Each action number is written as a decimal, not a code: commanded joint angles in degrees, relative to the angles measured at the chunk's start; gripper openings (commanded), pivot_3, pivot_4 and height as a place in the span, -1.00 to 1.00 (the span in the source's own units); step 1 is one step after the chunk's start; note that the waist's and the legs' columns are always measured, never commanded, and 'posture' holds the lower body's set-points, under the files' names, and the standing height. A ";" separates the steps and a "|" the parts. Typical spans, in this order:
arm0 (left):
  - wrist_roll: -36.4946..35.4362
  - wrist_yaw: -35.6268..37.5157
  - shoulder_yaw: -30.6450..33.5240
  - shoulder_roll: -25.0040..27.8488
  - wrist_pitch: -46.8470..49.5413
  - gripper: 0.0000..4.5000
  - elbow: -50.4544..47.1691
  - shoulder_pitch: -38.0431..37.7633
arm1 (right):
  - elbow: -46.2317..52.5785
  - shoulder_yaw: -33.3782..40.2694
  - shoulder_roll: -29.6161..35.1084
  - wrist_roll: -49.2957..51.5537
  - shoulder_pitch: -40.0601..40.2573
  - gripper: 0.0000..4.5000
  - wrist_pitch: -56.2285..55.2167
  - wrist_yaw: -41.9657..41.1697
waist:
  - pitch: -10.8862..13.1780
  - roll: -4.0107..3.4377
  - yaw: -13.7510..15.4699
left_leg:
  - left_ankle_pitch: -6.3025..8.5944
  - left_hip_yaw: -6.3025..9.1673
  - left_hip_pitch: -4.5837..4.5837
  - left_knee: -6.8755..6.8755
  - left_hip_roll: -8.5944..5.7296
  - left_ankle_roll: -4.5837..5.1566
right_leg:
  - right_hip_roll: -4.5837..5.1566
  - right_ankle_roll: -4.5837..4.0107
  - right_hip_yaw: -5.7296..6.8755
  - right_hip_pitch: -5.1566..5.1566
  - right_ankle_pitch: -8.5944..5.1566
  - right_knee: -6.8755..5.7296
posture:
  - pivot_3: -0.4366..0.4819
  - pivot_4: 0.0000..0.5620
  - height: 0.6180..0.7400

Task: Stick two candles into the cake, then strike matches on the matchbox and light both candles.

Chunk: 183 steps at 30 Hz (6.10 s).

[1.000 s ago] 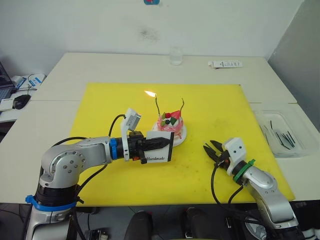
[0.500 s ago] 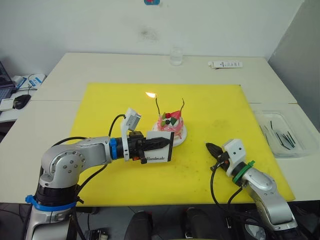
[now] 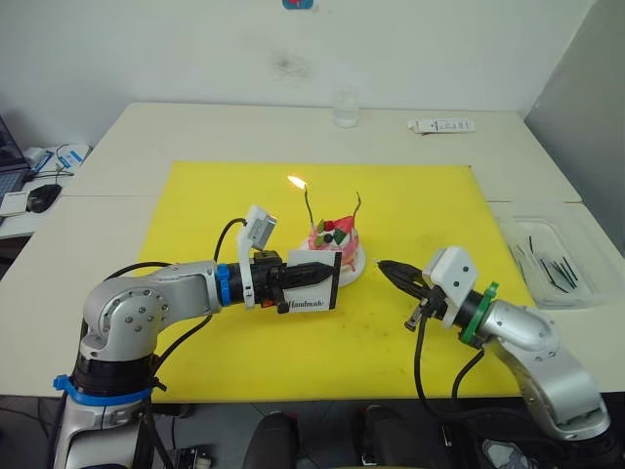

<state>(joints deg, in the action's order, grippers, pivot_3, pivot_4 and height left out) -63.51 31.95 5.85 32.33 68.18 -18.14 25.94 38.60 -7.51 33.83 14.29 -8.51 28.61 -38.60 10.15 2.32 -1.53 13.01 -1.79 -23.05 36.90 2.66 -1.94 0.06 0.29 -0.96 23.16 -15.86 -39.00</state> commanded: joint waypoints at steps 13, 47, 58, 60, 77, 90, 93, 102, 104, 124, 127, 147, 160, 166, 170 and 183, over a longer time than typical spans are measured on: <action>3.03 -1.18 -0.59 -2.87 -1.35 -1.00 -0.29 1.68 | 4.83 -9.90 4.98 -2.54 -12.76 -0.98 10.53 -2.56 | 0.00 0.01 0.02 | 0.00 0.01 -0.05 0.00 0.01 0.00 | 0.02 0.00 0.00 0.03 0.00 0.03 | -0.05 -0.47 1.00; -7.66 -1.62 9.52 4.49 1.47 -1.00 4.51 19.69 | 0.94 -10.11 8.27 -4.10 -15.40 -0.98 8.39 -11.94 | 0.16 0.25 -0.22 | 0.00 -0.05 -0.20 0.07 -0.09 0.00 | 0.01 0.13 -0.02 0.12 0.01 0.06 | -0.05 -0.47 1.00; -9.60 4.85 7.15 10.62 3.62 -1.00 -3.14 1.23 | 1.66 -0.30 7.19 -1.39 -20.96 -0.98 14.77 -6.38 | 0.19 0.23 -0.12 | -0.01 0.07 -0.18 0.01 0.05 -0.02 | 0.14 0.08 0.09 0.13 -0.02 0.01 | -0.05 -0.47 1.00; -7.41 5.78 5.72 10.52 2.48 -1.00 -3.73 -2.41 | 0.73 0.77 6.97 -1.68 -23.21 -0.98 14.73 -5.12 | 0.19 0.23 -0.10 | -0.01 0.07 -0.18 0.02 0.03 -0.02 | 0.15 0.08 0.10 0.13 -0.02 0.01 | -0.05 -0.47 1.00; -1.90 8.78 0.18 8.34 -2.07 -1.00 -4.69 -6.57 | -4.32 -2.27 6.00 -5.63 -29.36 -0.98 11.67 -1.53 | 0.19 0.23 0.01 | 0.00 0.04 -0.22 0.02 0.04 0.00 | 0.16 0.05 0.07 0.15 -0.02 0.04 | -0.05 -0.47 1.00; -1.23 8.89 -0.58 7.60 -2.34 -1.00 -4.04 -5.75 | -7.96 -5.01 5.06 -9.98 -29.07 -0.98 6.33 -1.53 | 0.19 0.23 0.02 | 0.00 0.03 -0.22 0.04 0.02 0.00 | 0.15 0.05 0.06 0.15 -0.02 0.03 | -0.05 -0.47 1.00; -1.09 8.88 -0.70 7.45 -2.41 -1.00 -3.95 -5.68 | -8.60 -5.00 4.88 -10.65 -28.71 -0.98 5.35 -1.59 | 0.19 0.23 0.02 | 0.00 0.04 -0.22 0.03 0.02 0.00 | 0.15 0.05 0.07 0.15 -0.02 0.03 | -0.05 -0.47 1.00; -0.96 8.97 -0.49 7.39 -2.38 -1.00 -4.36 -6.12 | -7.74 -3.75 5.22 -10.91 -27.35 -0.98 4.90 -2.36 | 0.19 0.23 0.02 | 0.00 0.04 -0.22 0.03 0.03 0.00 | 0.15 0.05 0.07 0.15 -0.02 0.03 | -0.05 -0.47 1.00; -0.86 9.05 -0.47 7.46 -2.45 -1.00 -4.43 -6.27 | -7.40 -3.42 5.43 -10.85 -27.05 -0.98 4.98 -2.54 | 0.19 0.23 0.02 | 0.00 0.03 -0.22 0.03 0.03 0.00 | 0.15 0.05 0.06 0.15 -0.02 0.03 | -0.05 -0.47 1.00; -0.20 9.44 -0.99 7.10 -2.43 -1.00 -3.91 -5.43 | -6.35 -2.94 6.17 -10.33 -26.85 -0.98 4.90 -4.16 | 0.19 0.23 0.02 | 0.00 0.03 -0.22 0.04 0.02 0.00 | 0.15 0.05 0.06 0.15 -0.02 0.03 | -0.05 -0.47 1.00; -0.02 9.55 -1.11 6.97 -2.51 -1.00 -3.74 -5.32 | -6.50 -3.12 6.03 -10.48 -26.92 -0.98 4.74 -4.16 | 0.18 0.23 0.02 | 0.00 0.03 -0.22 0.04 0.02 0.00 | 0.15 0.05 0.07 0.15 -0.02 0.03 | -0.05 -0.47 1.00; 0.01 9.30 -1.08 6.05 -2.02 -1.00 -4.24 -5.48 | -6.24 -3.35 5.88 -11.07 -27.56 -0.98 4.50 -3.83 | 0.19 0.23 0.02 | 0.00 0.04 -0.22 0.04 0.02 0.00 | 0.15 0.05 0.07 0.15 -0.02 0.03 | -0.05 -0.47 1.00; 0.17 9.33 -1.25 5.87 -2.03 -1.00 -3.92 -5.27 | -6.76 -3.67 5.52 -11.67 -28.07 -0.98 3.74 -3.45 | 0.19 0.23 0.02 | 0.00 0.03 -0.22 0.04 0.02 0.00 | 0.15 0.05 0.06 0.15 -0.02 0.02 | -0.05 -0.47 1.00; 0.17 9.28 -1.26 5.80 -2.04 -1.00 -3.98 -5.29 | -6.52 -3.59 5.64 -11.60 -28.02 -0.98 3.86 -3.50 | 0.19 0.23 0.02 | 0.00 0.04 -0.22 0.04 0.02 0.00 | 0.15 0.05 0.06 0.15 -0.02 0.02 | -0.05 -0.47 1.00; 0.11 9.24 -1.25 5.79 -2.00 -1.00 -4.05 -5.28 | -6.48 -3.51 5.79 -11.60 -27.88 -0.98 3.90 -3.55 | 0.19 0.23 0.02 | 0.00 0.04 -0.22 0.04 0.02 0.00 | 0.15 0.05 0.07 0.15 -0.02 0.02 | -0.05 -0.47 1.00; -0.96 8.02 -1.09 3.95 -1.61 -1.00 -5.17 -6.76 | -6.32 13.12 11.30 -11.24 -15.39 -0.98 10.47 1.01 | 0.18 0.24 0.53 | 0.00 0.03 -0.29 0.06 -0.04 0.00 | 0.17 0.05 0.07 0.15 -0.02 0.05 | -0.05 -0.47 1.00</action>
<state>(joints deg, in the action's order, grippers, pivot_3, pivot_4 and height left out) -63.03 39.94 4.36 36.63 66.95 -21.61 19.24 30.96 0.59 44.43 3.35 -24.43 38.21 -39.32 10.33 2.55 -1.01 13.01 -1.78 -23.34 36.97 2.62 -1.94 0.24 0.34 -0.91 23.30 -15.88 -38.96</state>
